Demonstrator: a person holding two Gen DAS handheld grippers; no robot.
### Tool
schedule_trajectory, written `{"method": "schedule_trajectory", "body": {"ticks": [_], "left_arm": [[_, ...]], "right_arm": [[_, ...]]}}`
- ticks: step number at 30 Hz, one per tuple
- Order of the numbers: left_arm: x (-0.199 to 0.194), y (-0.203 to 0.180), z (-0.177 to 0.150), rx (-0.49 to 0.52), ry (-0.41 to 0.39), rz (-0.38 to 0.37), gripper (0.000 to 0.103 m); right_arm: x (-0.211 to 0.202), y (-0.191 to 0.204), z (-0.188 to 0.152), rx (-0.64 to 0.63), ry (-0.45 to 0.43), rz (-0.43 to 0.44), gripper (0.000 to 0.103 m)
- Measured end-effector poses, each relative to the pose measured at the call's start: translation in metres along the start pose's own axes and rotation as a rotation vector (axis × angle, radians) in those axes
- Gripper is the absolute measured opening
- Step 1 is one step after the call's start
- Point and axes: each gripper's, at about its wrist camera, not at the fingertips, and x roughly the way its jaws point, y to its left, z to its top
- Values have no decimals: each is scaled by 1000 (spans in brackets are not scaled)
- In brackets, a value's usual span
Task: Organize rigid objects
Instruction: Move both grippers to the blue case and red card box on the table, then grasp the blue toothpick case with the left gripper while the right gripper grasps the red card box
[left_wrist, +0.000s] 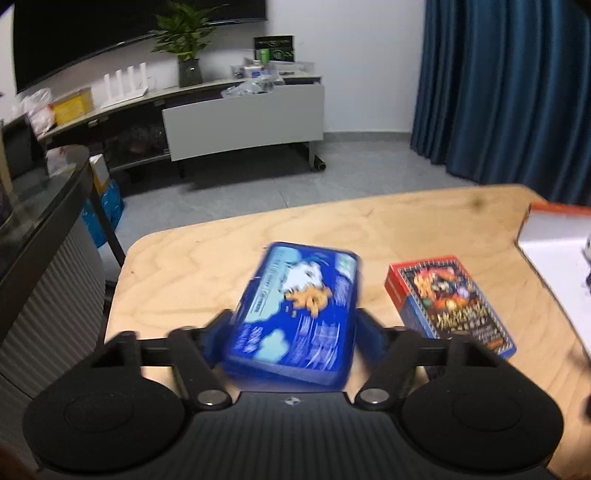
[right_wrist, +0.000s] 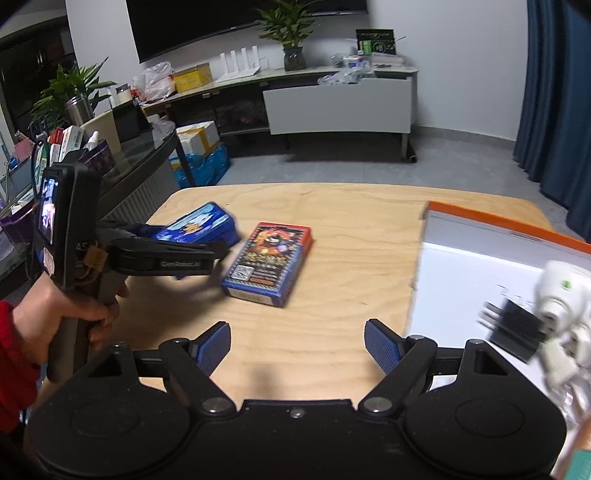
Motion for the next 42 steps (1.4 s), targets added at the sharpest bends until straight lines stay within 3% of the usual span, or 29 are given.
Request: {"method": "schedule_trajectory", "body": {"ticks": [7, 11, 15, 16, 19, 26, 42], "left_arm": [[-23, 9, -4, -87, -11, 96, 62], [-37, 5, -1, -114, -21, 119, 62], [-41, 7, 0, -144, -23, 164, 62], [-41, 9, 1, -158, -20, 155, 62], [-43, 6, 1, -146, -23, 169, 62], [-56, -7, -3, -154, -32, 127, 62], [-121, -61, -25, -184, -74, 74, 62]], "right_arm": [[52, 22, 25, 37, 27, 18, 94], [84, 20, 38, 131, 63, -22, 95], [96, 29, 45, 98, 49, -109, 95], [98, 33, 45, 66, 43, -131, 82], [97, 37, 41, 16, 19, -147, 72], [71, 30, 25, -19, 1, -113, 70], [-45, 5, -18, 32, -100, -77, 70]]}}
